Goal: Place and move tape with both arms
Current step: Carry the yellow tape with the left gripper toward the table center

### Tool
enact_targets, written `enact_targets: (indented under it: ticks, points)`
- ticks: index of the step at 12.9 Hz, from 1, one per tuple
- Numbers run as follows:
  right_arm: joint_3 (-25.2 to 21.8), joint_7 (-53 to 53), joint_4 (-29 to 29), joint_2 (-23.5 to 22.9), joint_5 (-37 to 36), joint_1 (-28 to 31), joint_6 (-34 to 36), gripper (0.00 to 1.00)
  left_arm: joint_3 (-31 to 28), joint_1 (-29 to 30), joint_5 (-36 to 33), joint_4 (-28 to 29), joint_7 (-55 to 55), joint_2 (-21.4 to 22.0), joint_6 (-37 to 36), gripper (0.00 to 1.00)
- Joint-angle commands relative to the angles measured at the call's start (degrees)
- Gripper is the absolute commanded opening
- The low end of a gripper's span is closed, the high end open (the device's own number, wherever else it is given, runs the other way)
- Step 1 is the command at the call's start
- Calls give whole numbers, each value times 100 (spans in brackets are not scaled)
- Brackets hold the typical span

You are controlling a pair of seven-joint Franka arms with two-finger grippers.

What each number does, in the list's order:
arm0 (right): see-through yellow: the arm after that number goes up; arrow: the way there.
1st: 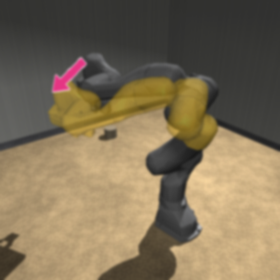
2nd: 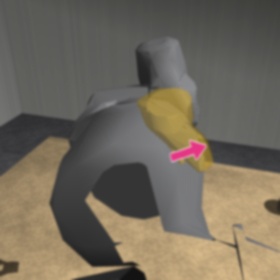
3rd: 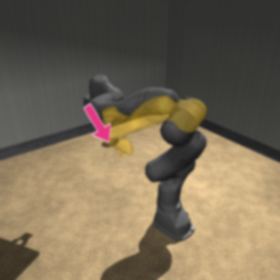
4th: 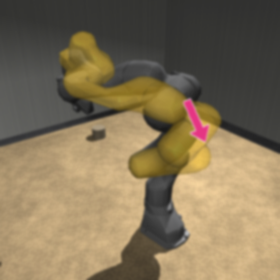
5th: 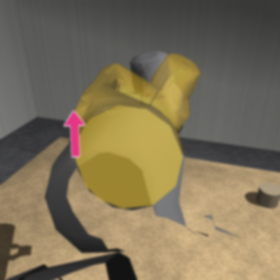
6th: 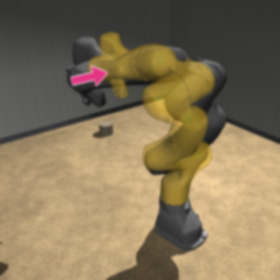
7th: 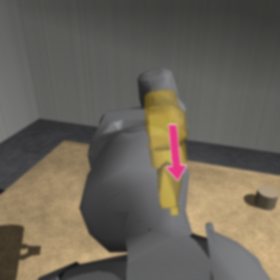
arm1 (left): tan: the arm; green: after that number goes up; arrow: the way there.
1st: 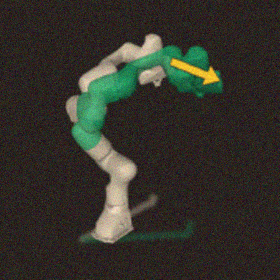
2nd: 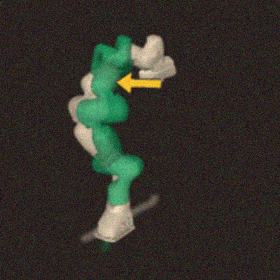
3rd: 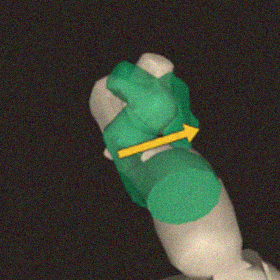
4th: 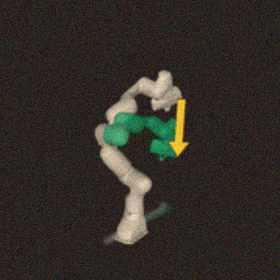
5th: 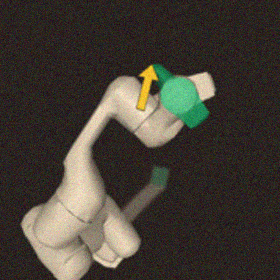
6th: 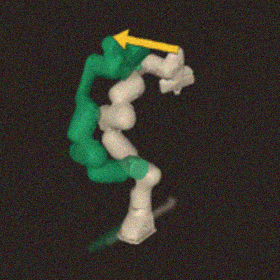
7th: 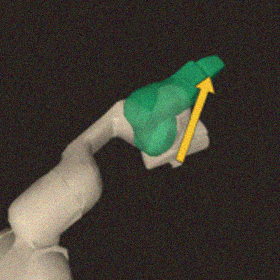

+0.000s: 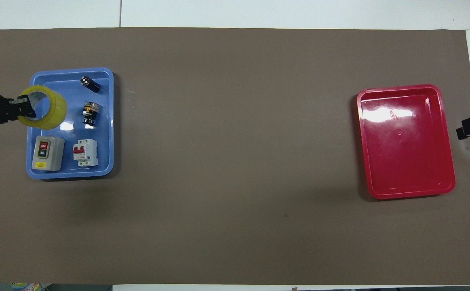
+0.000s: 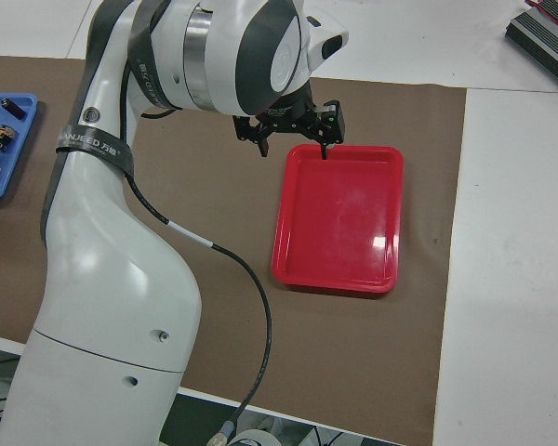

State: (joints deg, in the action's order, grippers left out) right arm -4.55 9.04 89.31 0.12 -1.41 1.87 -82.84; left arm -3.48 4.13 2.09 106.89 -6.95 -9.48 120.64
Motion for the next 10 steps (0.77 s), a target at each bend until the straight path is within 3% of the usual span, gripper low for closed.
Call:
enact_targets:
  ticks: [1,5,7,10]
  points:
    - [16,1,-54,-12,97,51,57,100,-38,-629,45,209,-104,289,-286,0]
    - [16,1,-54,-12,97,51,57,100,-29,-2008,-16,499,-1182,228,-173,0]
    - [16,1,-54,-12,97,51,57,100,-12,-2747,-445,499,-2348,8,169,0]
    - [16,1,-54,-12,97,50,57,100,-12,-3513,-464,473,-3467,-273,740,0]
